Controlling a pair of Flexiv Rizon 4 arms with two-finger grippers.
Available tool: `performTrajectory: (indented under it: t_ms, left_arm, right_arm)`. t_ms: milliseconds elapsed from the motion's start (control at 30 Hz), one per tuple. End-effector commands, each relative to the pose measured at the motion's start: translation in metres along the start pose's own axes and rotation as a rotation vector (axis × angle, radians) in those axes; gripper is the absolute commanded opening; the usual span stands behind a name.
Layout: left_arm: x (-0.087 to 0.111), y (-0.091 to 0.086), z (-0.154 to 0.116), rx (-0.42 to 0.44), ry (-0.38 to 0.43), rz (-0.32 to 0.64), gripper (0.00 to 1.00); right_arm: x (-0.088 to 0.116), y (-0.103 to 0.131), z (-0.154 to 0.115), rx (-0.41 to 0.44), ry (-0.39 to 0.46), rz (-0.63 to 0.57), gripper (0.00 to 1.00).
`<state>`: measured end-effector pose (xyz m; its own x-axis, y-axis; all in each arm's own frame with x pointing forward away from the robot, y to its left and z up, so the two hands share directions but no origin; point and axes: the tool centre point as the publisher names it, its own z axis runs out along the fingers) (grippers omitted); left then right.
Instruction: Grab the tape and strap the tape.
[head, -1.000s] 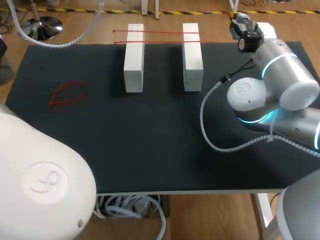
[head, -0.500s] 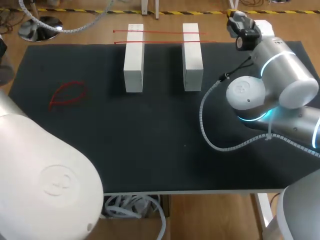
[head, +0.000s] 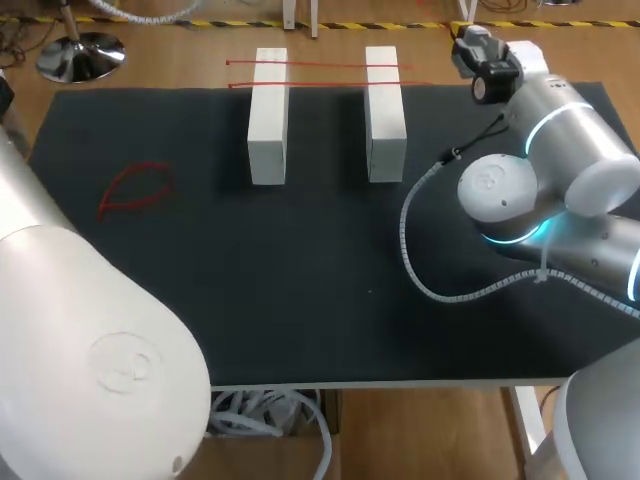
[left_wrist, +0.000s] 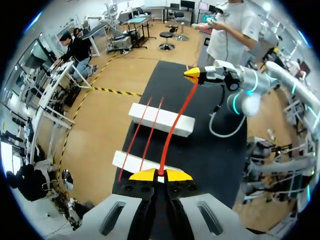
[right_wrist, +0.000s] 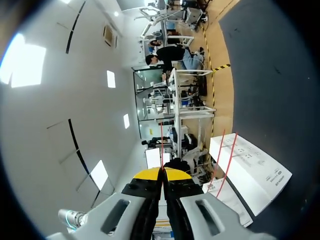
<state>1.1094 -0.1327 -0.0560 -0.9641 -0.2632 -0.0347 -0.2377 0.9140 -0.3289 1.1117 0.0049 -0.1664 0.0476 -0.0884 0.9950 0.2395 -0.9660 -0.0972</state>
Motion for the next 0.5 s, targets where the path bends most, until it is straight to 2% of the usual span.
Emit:
performTrajectory:
  t_ms: [33,100,200,500]
  left_arm:
    - [0.008,-0.009,-0.004,-0.24,-0.023,-0.027,0.0]
    - [0.01,-0.006,-0.005,-0.296,-0.014,-0.096,0.0]
    - [0.012,-0.004,-0.007,-0.336,-0.025,-0.108,0.0]
    - [0.011,-0.016,-0.012,-0.289,-0.03,-0.035,0.0]
  right_arm:
    - [0.002,0.007,0.0,0.029,-0.004,-0.008,0.0]
    - [0.002,0.006,0.0,0.029,-0.005,-0.009,0.0]
    - [0.001,0.006,-0.001,0.031,-0.008,-0.014,0.0]
    - [0.002,0.007,-0.003,0.029,-0.01,-0.019,0.0]
